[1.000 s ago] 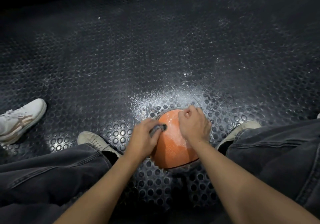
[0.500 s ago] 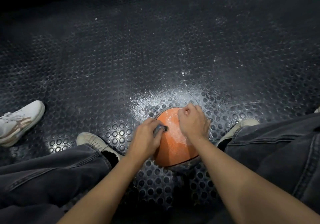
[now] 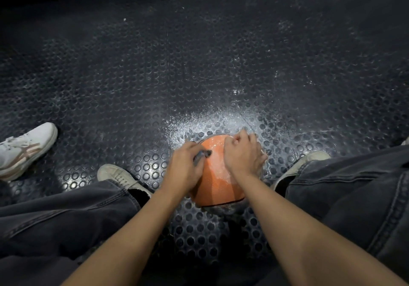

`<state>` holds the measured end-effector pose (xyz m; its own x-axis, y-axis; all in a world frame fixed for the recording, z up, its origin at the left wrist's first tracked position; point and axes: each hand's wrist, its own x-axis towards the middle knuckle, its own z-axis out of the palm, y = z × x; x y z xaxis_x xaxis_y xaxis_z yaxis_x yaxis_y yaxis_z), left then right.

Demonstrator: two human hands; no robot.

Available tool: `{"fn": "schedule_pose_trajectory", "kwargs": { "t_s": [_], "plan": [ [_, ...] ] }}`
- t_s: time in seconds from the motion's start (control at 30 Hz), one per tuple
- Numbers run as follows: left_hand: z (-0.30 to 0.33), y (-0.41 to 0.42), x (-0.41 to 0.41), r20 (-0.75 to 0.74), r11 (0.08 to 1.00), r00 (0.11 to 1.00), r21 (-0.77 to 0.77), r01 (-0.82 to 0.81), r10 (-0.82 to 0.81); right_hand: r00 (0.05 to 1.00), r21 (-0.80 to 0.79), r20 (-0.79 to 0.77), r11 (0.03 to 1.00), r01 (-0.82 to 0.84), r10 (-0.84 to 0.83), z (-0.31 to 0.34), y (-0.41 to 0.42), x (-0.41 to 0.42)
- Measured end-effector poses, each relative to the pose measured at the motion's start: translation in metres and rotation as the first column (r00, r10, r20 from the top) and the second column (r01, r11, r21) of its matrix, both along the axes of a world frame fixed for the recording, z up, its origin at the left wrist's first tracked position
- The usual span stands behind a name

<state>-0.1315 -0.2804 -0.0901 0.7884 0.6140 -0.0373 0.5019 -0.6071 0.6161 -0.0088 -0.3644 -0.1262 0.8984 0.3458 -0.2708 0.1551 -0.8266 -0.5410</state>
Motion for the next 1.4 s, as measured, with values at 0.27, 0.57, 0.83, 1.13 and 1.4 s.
{"fn": "schedule_pose_trajectory", "kwargs": {
  "t_s": [0.27, 0.57, 0.83, 1.13, 1.4],
  "plan": [
    [-0.002, -0.002, 0.000, 0.040, 1.000, 0.999, 0.005, -0.028, 0.028, 1.000, 0.007, -0.010, 1.000, -0.001, 0.001, 0.001, -0.002, 0.003],
    [0.001, 0.000, 0.002, 0.014, 0.995, 0.996, 0.052, 0.082, -0.083, 1.000, 0.005, -0.021, 1.000, -0.003, 0.003, 0.000, -0.002, 0.004],
    [0.001, -0.008, -0.014, 0.041, 0.939, 0.941, 0.100, 0.330, -0.335, 0.999, -0.010, -0.040, 1.000, 0.019, -0.020, 0.000, -0.002, 0.011],
    [0.005, -0.015, -0.015, 0.035, 0.904, 0.911, 0.142, 0.403, -0.411, 0.997, -0.043, -0.053, 0.997, 0.060, -0.062, -0.002, 0.004, 0.010],
    [0.008, -0.026, -0.015, 0.024, 0.899, 0.911, 0.170, 0.403, -0.413, 0.988, -0.039, -0.095, 0.992, 0.121, -0.124, 0.003, 0.007, 0.010]
  ]
}}
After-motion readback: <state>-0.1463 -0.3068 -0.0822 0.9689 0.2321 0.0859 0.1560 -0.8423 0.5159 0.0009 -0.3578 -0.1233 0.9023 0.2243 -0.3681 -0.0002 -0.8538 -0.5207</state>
